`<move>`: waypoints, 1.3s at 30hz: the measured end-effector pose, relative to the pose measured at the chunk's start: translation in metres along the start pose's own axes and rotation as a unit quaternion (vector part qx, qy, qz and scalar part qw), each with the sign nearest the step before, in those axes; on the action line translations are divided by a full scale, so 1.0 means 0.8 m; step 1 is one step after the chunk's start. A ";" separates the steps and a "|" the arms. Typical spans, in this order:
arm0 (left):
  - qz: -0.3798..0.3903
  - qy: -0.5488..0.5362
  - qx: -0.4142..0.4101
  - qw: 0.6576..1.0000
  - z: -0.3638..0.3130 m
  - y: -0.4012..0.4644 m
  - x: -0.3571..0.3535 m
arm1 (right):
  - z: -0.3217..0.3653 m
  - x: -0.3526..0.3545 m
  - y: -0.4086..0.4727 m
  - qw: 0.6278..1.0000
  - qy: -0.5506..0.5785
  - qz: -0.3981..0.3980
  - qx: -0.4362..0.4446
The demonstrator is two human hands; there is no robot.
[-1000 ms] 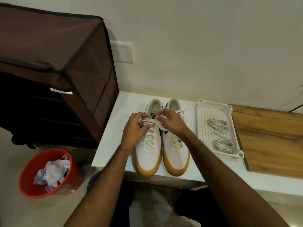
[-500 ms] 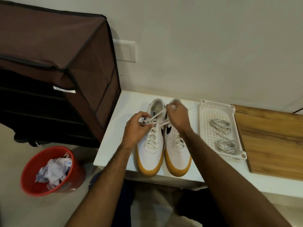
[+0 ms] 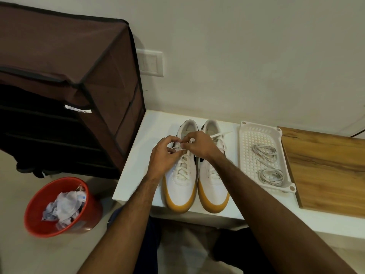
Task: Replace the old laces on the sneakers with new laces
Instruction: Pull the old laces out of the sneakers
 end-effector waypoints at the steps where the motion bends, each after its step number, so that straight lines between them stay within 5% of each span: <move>1: 0.000 -0.001 0.003 1.000 0.000 0.000 0.000 | 0.000 0.000 0.002 1.000 -0.018 0.003 0.002; 6: 0.002 -0.013 0.005 1.000 -0.001 0.000 0.001 | 0.001 0.001 0.004 0.994 -0.089 -0.057 -0.022; 10: -0.008 -0.018 -0.005 1.000 0.000 0.001 0.003 | -0.014 0.035 -0.008 0.973 0.118 -0.160 -0.121; 15: -0.004 0.055 -0.078 0.995 -0.002 -0.001 0.000 | -0.016 0.051 -0.052 0.921 0.340 0.083 -0.171; 18: -0.022 0.136 -0.156 0.978 -0.008 -0.002 -0.004 | -0.019 0.054 -0.085 0.961 0.172 0.177 -0.127; 22: -0.048 0.180 -0.198 0.962 -0.021 -0.010 -0.016 | -0.026 0.057 -0.087 0.996 0.045 0.007 -0.077; 32: -0.040 0.070 -0.099 0.992 -0.009 -0.002 -0.017 | -0.022 -0.003 -0.047 0.989 -0.079 -0.099 -0.076; 39: 0.007 -0.188 0.129 0.974 0.013 0.002 0.000 | -0.017 -0.005 -0.043 0.987 -0.041 -0.125 -0.094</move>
Point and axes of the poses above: each hand's wrist, its own y-axis towards the middle knuckle, its own x-axis out of the back of the hand, z = x × y, the point moved 4 cm from there along y, towards the middle knuckle, and after that the axes turned 8 degrees about -z, right-handed, at the moved point
